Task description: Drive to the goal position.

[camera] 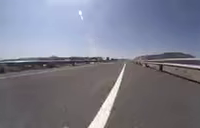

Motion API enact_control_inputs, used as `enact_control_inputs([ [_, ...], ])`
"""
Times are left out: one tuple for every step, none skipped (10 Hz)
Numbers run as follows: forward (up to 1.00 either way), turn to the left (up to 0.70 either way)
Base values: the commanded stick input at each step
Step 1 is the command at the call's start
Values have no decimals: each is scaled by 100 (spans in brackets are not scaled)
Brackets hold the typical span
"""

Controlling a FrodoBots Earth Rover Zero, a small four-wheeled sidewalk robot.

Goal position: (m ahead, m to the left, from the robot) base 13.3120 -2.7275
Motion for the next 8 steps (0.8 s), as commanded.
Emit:
enact_control_inputs([
  [100, 0],
  [100, 0],
  [100, 0],
  [100, 0],
  [100, 0],
  [100, 0],
  [100, 0],
  [100, 0],
])
